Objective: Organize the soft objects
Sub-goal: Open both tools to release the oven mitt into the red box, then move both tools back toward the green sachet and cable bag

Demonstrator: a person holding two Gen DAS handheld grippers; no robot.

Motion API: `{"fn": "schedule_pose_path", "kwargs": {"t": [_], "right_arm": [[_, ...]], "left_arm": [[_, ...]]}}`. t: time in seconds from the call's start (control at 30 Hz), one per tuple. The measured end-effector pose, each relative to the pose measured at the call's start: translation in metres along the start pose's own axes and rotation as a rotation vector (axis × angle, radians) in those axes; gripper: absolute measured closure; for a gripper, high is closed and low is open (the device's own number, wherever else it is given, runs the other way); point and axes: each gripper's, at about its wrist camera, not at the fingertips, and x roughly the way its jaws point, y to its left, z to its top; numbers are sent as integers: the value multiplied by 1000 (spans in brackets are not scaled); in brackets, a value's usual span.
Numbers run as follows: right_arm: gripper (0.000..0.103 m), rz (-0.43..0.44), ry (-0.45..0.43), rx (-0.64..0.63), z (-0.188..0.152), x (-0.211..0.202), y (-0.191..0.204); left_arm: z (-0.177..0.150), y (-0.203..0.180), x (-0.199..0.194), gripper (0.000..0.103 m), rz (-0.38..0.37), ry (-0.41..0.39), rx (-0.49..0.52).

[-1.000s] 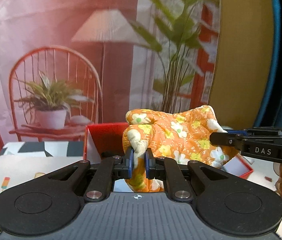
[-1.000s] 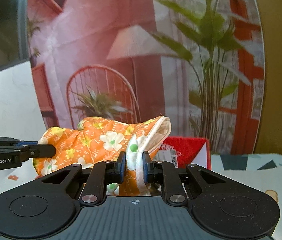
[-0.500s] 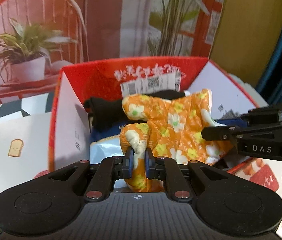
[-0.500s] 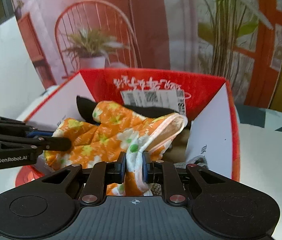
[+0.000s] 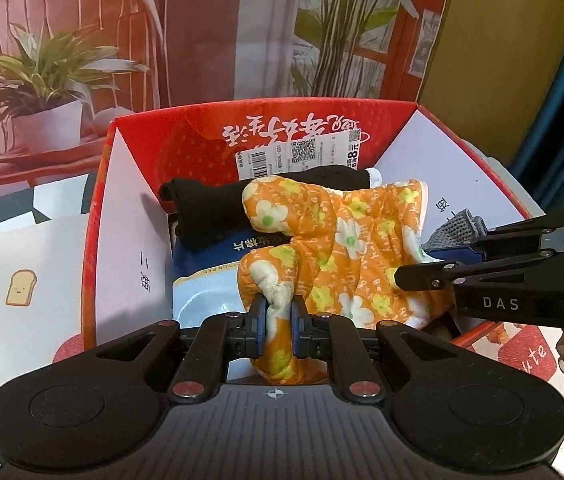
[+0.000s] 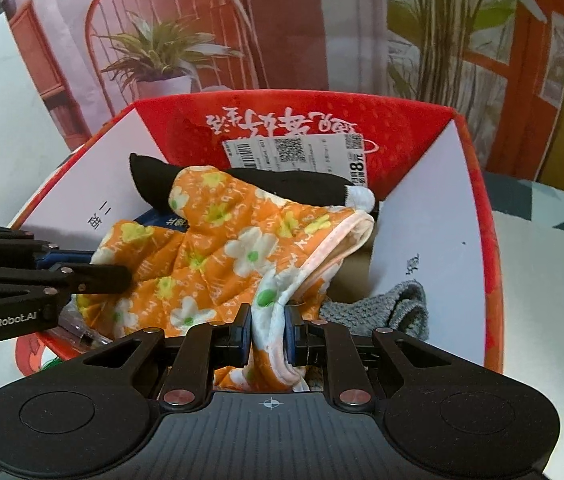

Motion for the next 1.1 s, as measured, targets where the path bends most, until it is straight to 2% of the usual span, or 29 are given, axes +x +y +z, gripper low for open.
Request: {"fn": "schedule_pose_path", "kwargs": {"t": [0.2,0.3,0.37,0.47,0.57,0.63,0.77,0.9,1.1], "right_arm": [[85,-15,-21,14,-2,-5,-3],[77,-50,-39,-17,-1,-13,-1],[75,-64,-58,-25,0,-20,0],[70,-102,-91,-38,3,-31,-1],[59,-134,-129,-47,6,-42,-2],[44,-151,-151,-52,6,-49,-2],[24,-166,-188,-65,3,-61,2],[2,-160,-219,-64,-3,-73,8],[0,-137,-277,-55,-20,-92,18]], "left_arm": [[1,-3,-9,86,14,-22,4],[2,-3,-17,77,27,-42,3],[3,-3,-24,62,44,-61,2],[5,-5,-35,46,77,-95,8],[6,-7,-45,36,99,-119,14],[5,-8,-52,29,112,-137,20],[0,-10,-67,3,149,-175,26],[-5,-5,-83,0,199,-194,-5],[-23,0,-111,0,222,-231,-37]]}}
